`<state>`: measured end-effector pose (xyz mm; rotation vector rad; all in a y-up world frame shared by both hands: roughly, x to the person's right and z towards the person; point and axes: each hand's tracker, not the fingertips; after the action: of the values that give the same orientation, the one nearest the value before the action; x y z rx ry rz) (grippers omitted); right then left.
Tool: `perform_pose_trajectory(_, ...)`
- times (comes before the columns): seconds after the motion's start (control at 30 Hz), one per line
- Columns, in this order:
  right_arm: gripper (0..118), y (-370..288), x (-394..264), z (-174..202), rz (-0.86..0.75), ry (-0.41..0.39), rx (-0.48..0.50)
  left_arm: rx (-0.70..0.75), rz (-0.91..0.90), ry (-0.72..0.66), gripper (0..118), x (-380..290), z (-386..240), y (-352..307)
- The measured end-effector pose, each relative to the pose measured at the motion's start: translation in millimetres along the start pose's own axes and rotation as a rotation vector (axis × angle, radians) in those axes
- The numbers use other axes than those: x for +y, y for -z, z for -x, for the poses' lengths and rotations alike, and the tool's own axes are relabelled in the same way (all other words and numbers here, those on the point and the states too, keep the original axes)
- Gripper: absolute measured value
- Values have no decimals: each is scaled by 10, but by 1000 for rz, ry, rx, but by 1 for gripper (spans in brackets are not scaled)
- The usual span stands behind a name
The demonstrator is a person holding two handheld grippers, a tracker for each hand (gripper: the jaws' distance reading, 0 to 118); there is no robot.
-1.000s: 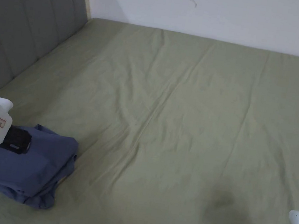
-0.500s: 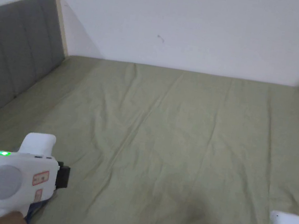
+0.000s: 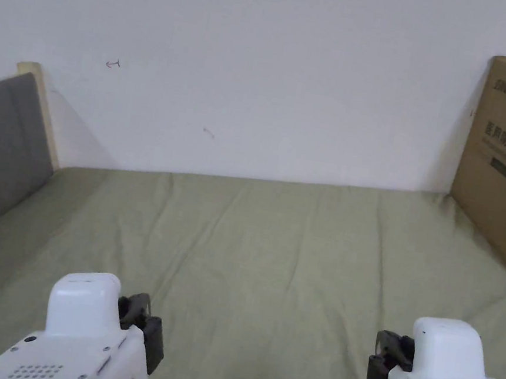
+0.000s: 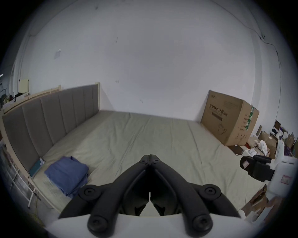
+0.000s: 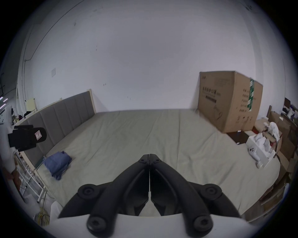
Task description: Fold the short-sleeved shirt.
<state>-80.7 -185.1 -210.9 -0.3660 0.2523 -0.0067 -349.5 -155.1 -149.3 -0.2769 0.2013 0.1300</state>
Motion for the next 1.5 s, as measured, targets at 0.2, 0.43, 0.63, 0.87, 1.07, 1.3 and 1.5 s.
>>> perform_pose_trajectory(0.2, 0, -184, 96, 68, -111, -54, -43, 61, -147, 140, 0, -29, -280, -224)
perform_pose_trajectory(0.43, 0, -214, 93, 99, -133, -41, -36, 71, -163, 173, 0, -54, -316, -219)
perform_pose_trajectory(0.63, 14, -216, 112, 80, -142, -31, -53, 70, -203, 186, 48, -52, -257, -267)
perform_pose_trajectory(0.87, 97, -227, 97, 29, -163, -19, -92, 67, -226, 163, 118, -23, -221, -328)
perform_pose_trajectory(1.07, 109, -235, 137, 20, -186, -40, -115, -17, -205, 107, 118, 99, -161, -315)
perform_pose_trajectory(1.3, 109, -233, 173, 15, -201, -64, -152, 1, -102, 123, 118, 166, -137, -172)
perform_pose_trajectory(1.5, 109, -201, 200, 24, -198, -58, -139, -12, -110, 175, 118, 101, -163, -132)
